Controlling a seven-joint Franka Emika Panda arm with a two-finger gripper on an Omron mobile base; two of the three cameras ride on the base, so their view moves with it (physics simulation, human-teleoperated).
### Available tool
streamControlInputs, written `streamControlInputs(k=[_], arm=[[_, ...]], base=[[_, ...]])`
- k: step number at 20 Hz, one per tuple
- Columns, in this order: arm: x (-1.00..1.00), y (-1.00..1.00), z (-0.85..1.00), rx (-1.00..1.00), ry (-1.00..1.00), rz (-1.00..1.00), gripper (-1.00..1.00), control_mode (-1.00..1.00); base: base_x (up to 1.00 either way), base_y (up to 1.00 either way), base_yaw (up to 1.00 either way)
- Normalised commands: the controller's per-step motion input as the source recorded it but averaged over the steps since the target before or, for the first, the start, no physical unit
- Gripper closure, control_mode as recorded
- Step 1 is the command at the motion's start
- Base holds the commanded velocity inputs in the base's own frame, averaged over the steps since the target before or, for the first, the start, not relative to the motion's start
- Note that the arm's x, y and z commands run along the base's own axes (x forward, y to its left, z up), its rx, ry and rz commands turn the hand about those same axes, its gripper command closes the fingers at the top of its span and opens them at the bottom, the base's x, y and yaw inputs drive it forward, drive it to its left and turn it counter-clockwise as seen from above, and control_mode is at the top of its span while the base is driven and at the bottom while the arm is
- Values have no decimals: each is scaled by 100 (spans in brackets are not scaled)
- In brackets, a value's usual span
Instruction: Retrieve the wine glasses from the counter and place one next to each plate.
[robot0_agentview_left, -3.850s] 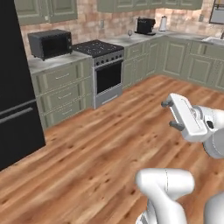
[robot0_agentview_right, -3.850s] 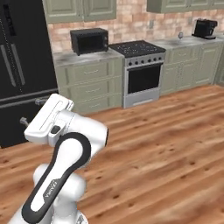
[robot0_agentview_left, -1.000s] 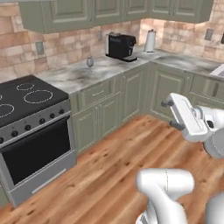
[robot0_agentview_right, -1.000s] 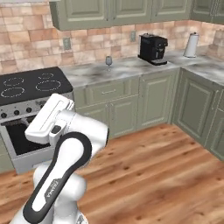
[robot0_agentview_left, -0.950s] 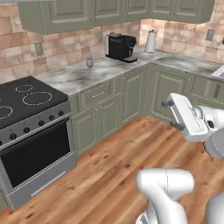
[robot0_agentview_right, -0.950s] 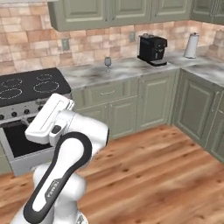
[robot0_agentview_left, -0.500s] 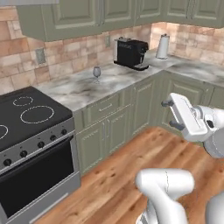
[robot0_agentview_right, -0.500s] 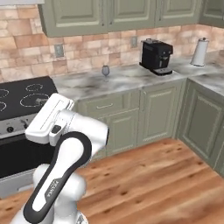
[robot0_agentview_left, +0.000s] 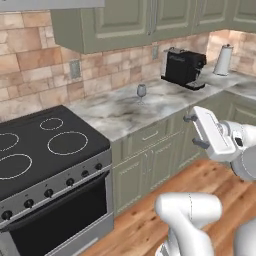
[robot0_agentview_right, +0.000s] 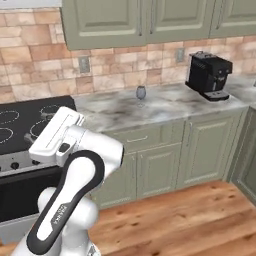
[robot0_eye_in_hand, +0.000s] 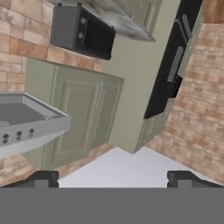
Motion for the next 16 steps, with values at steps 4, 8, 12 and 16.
streamControlInputs(k=[4, 8, 12, 16], arm=[[0, 0, 0, 0, 0, 0, -100, 100], [0, 0, 0, 0, 0, 0, -100, 100], [0, 0, 0, 0, 0, 0, -100, 100], [0, 0, 0, 0, 0, 0, -100, 100]], base=[[72, -15, 32], [72, -32, 32], [19, -76, 28], [2, -100, 30]])
